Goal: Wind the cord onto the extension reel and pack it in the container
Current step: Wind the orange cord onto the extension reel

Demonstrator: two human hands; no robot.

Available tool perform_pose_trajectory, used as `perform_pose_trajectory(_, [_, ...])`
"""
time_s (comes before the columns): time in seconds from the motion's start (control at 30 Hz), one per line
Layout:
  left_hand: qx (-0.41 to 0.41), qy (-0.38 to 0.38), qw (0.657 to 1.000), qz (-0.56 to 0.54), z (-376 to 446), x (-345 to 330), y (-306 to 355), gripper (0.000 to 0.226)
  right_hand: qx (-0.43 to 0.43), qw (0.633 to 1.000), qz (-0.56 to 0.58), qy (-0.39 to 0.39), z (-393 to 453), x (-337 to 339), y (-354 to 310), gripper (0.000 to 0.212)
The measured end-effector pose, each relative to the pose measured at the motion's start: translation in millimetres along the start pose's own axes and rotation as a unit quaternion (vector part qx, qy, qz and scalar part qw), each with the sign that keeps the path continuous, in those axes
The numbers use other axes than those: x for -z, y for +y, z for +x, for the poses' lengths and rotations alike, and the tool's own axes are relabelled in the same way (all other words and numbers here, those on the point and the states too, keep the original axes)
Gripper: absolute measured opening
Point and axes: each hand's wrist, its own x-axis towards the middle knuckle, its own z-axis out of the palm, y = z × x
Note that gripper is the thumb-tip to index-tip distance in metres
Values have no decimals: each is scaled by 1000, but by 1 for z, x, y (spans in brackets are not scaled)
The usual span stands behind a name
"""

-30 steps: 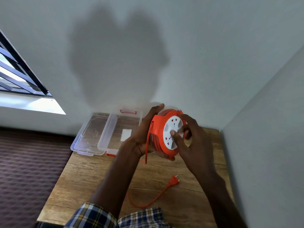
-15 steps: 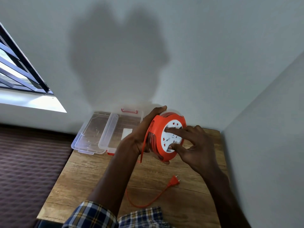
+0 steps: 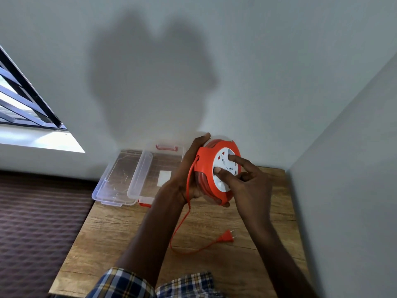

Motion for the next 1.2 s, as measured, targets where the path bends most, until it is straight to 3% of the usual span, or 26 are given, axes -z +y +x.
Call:
perform_pose_trajectory(0.13, [-26, 44, 998, 42, 0, -5, -2, 76, -147, 981, 125, -3, 2, -1, -3, 48])
perform_pose_trajectory(0.2, [-38, 51, 996, 67, 0, -9, -1, 75, -177, 971, 157, -20, 2, 0, -3, 46])
perform_pose_trajectory(0.27, [-41, 52, 995, 74, -2, -10, 1, 74, -119, 989, 83, -27, 0, 1, -7, 57])
perform_pose_trajectory(0.33, [-40, 51, 995, 71, -5, -9, 2, 73, -9, 999, -40, -5, -2, 6, -9, 66])
perform_pose_trajectory(0.4, [-37, 42, 996, 64, -6, -7, 2, 72, 107, 985, -132, 9, 1, 14, -7, 54])
perform_pose_trajectory(0.53, [-8, -2, 1000, 6, -8, -2, 5, 73, 246, 934, -227, -128, 17, 33, 4, 41])
perform_pose_trajectory(0.6, [7, -22, 999, -23, -9, 3, 5, 74, 266, 919, -240, -163, 19, 39, 8, 48])
perform_pose_trajectory(0.73, [20, -41, 999, -15, -10, 8, 4, 72, 274, 908, -274, -162, 19, 41, 10, 63])
perform_pose_trajectory(1.2, [7, -6, 1000, -5, -13, 7, 6, 67, 235, 916, -294, -140, 4, 28, 0, 63])
